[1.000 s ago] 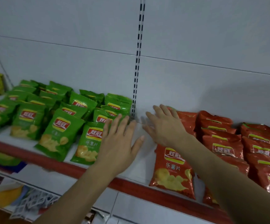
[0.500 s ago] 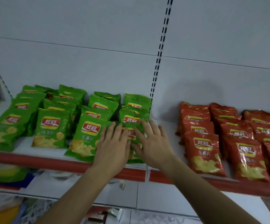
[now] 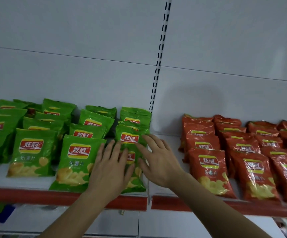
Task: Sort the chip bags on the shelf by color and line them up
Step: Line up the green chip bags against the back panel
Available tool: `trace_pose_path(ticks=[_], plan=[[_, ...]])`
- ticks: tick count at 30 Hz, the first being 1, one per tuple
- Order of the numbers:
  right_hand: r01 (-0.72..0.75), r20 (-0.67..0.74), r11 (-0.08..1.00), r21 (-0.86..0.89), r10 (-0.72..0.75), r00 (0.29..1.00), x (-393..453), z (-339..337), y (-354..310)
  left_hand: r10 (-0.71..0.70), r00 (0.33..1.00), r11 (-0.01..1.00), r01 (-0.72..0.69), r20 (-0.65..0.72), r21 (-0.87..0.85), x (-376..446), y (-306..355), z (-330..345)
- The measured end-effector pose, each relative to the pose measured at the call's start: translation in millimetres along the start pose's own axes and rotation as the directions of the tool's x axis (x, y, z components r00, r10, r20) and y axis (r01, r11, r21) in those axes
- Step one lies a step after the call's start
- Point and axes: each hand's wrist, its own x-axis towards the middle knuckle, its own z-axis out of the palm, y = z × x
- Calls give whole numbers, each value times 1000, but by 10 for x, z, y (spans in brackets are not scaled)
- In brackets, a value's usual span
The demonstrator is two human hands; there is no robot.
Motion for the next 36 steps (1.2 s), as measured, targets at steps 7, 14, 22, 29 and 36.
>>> trace_pose_path(ticks=[7,14,22,29,36], plan=[[-37,-19,998,-48,36,999,309,68,135,6,998,1000,-7,58,25,-19,92,55],[-56,55,994,-91,62,997,325,116,112,48,998,999,-48,47,3,-47,92,42],[-62,140,996,-62,70,988,381,-63,148,94,993,993,-88,77,-78,181,59,13],[-73,154,988,-136,94,984,736,-76,247,123,977,991,-114,175,-64,202,39,70],[-93,148,993,-72,102,984,769,-86,319,117,972,992,-106,205,-65,300,30,-119]])
